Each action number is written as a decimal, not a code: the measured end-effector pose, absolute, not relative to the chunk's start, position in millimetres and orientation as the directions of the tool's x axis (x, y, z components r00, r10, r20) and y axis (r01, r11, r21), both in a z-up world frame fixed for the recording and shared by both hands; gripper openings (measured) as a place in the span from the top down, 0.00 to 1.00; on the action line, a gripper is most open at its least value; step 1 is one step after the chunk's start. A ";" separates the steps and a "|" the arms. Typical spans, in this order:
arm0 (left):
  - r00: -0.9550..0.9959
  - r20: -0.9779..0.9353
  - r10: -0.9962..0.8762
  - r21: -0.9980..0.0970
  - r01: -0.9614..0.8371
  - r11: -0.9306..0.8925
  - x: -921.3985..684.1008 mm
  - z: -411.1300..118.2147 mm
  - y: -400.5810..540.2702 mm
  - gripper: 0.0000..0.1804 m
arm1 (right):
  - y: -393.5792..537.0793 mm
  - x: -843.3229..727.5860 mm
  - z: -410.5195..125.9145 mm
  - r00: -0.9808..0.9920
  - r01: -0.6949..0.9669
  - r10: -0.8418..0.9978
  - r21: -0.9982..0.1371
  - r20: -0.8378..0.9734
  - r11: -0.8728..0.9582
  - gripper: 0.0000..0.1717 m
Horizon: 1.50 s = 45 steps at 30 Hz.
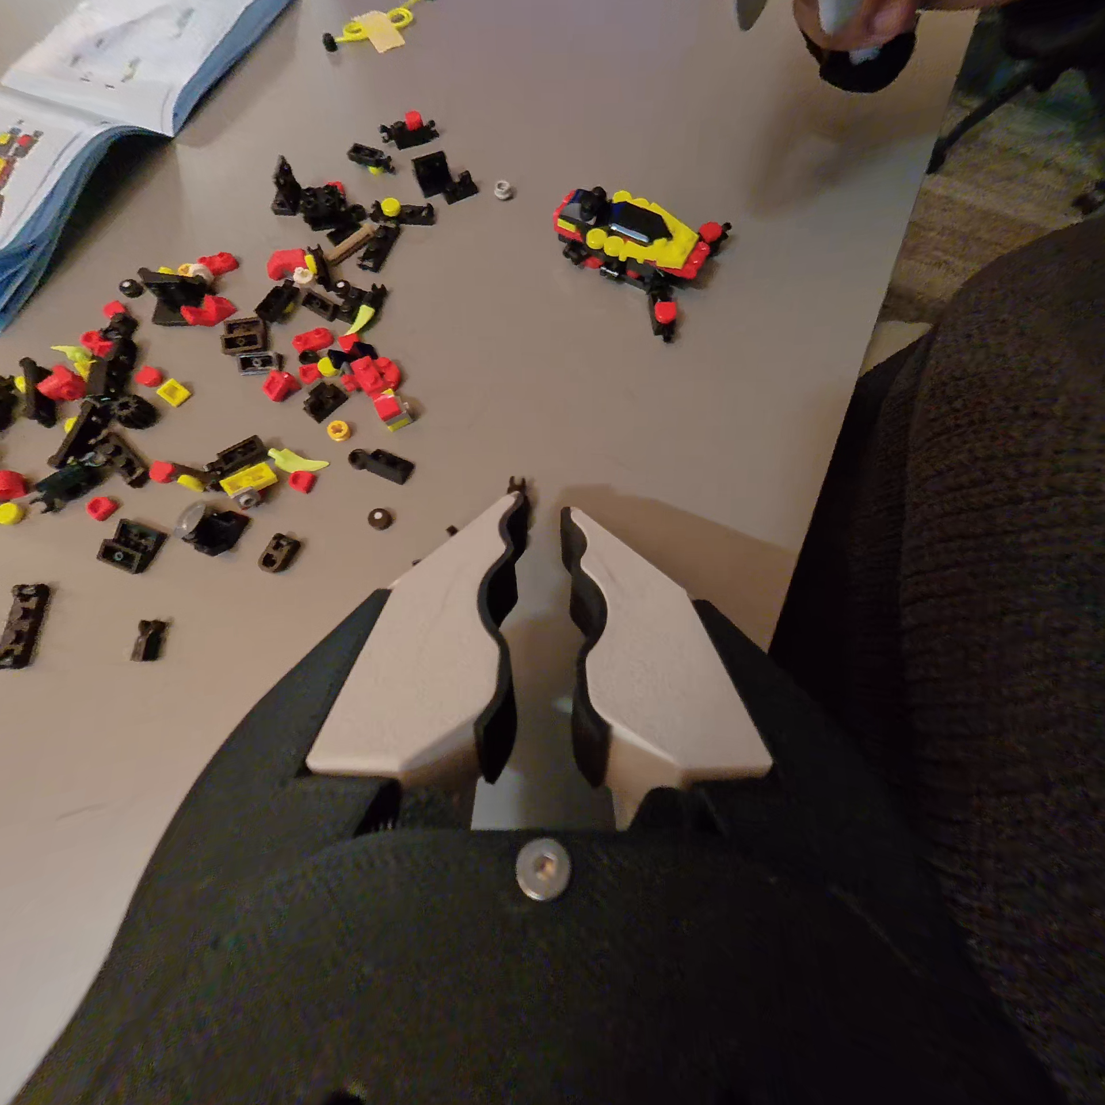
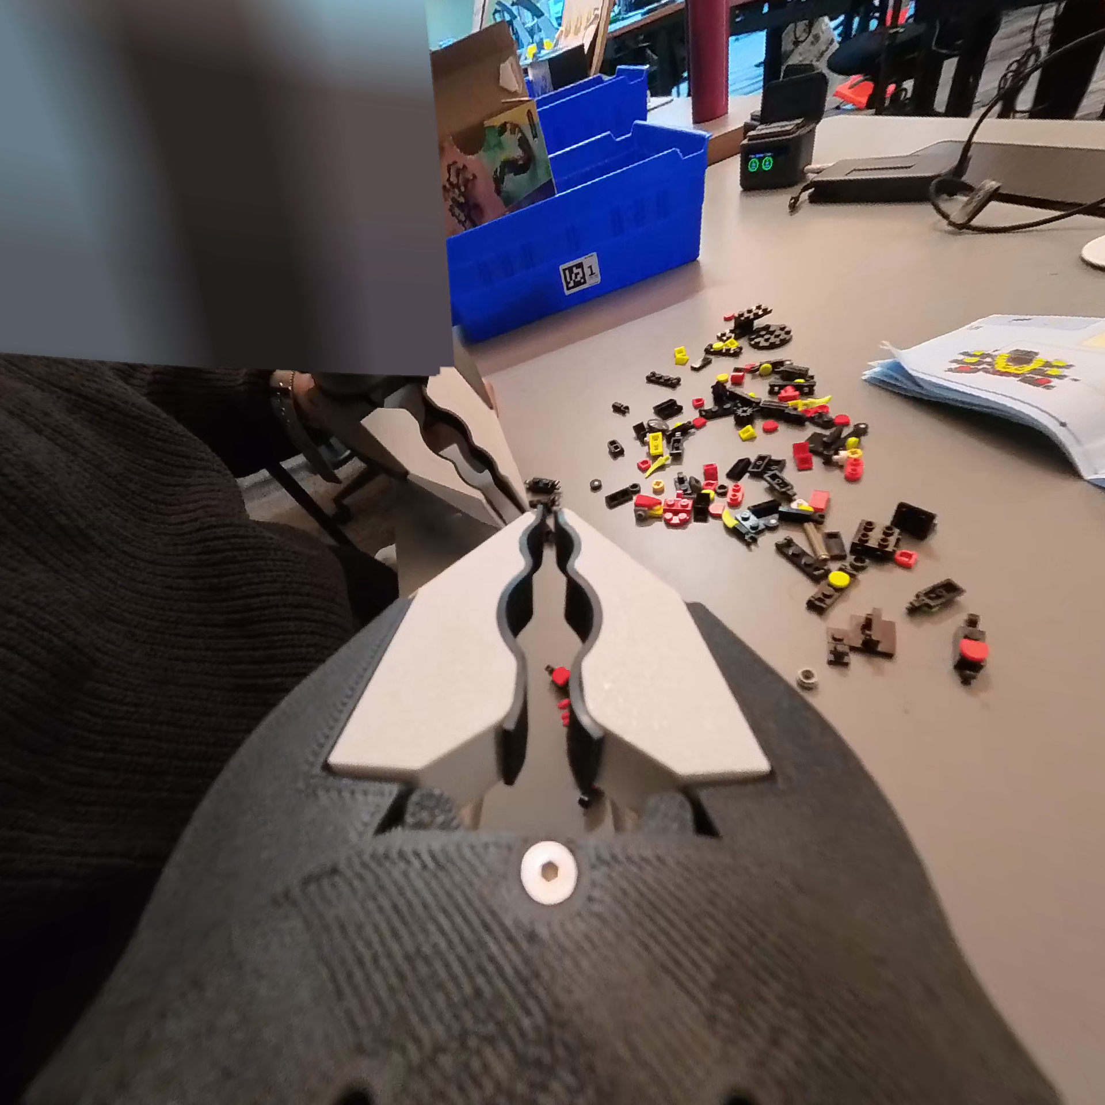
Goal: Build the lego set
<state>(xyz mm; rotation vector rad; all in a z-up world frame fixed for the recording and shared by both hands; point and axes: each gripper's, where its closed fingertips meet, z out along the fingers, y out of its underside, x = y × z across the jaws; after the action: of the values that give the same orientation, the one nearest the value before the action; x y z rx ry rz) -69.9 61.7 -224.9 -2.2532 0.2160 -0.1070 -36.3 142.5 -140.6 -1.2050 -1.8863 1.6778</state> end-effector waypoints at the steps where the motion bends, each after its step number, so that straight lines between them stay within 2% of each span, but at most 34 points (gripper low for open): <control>1: 0.984 0.002 -0.179 -0.771 -0.112 -0.627 -72.5 -224.8 61.9 0.95 | 143.2 -36.6 -140.3 -0.579 0.362 0.766 -0.930 -0.279 -0.065 1.00; 9: 0.989 0.003 -0.146 -0.739 -0.096 -0.667 -77.2 -235.3 63.9 0.92 | 137.4 -35.5 -142.7 -0.590 0.377 0.752 -0.924 -0.295 -0.066 0.99; 16: 0.989 0.042 -0.143 -0.716 -0.070 -0.695 -74.1 -240.9 64.0 0.97 | 133.6 -35.0 -143.1 -0.598 0.382 0.743 -0.922 -0.300 -0.064 0.99; 20: 0.979 0.163 -0.121 -0.709 0.031 -0.704 -69.5 -237.4 62.8 0.97 | 134.1 -35.3 -143.7 -0.595 0.386 0.744 -0.920 -0.305 -0.068 0.99; 23: 0.954 0.293 -0.070 -0.734 0.178 -0.655 -70.0 -221.7 68.7 0.97 | 132.1 -37.9 -147.2 -0.585 0.393 0.757 -0.918 -0.290 -0.048 0.98; 27: 0.838 0.541 -0.074 -0.715 0.412 -0.564 -61.3 -191.1 76.0 0.97 | 106.6 -39.2 -156.2 -0.654 0.356 0.742 -0.925 -0.147 0.130 0.94; 34: 0.590 0.804 -0.071 -0.512 0.628 -0.586 -49.5 -182.0 72.6 0.97 | 85.6 -46.8 -174.4 -0.698 0.195 0.671 -0.835 0.250 0.514 0.88; 37: 0.545 0.837 -0.055 -0.463 0.650 -0.603 -45.6 -185.1 71.5 0.97 | 74.7 -49.5 -178.2 -0.719 0.143 0.614 -0.796 0.325 0.589 0.89; 41: 0.530 0.846 -0.056 -0.450 0.654 -0.608 -44.5 -185.0 70.3 0.97 | 69.0 -53.2 -191.2 -0.744 0.142 0.558 -0.728 0.368 0.670 0.87; 45: 0.517 0.855 -0.052 -0.434 0.655 -0.618 -44.5 -187.1 68.0 0.97 | 68.5 -55.9 -194.8 -0.741 0.106 0.514 -0.680 0.433 0.726 0.92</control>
<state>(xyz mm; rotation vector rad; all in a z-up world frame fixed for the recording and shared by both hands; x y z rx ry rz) -44.5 68.0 -187.1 -1.9750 -0.4922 -1.1472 -55.9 68.5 -194.8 -0.4671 -2.3059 0.8571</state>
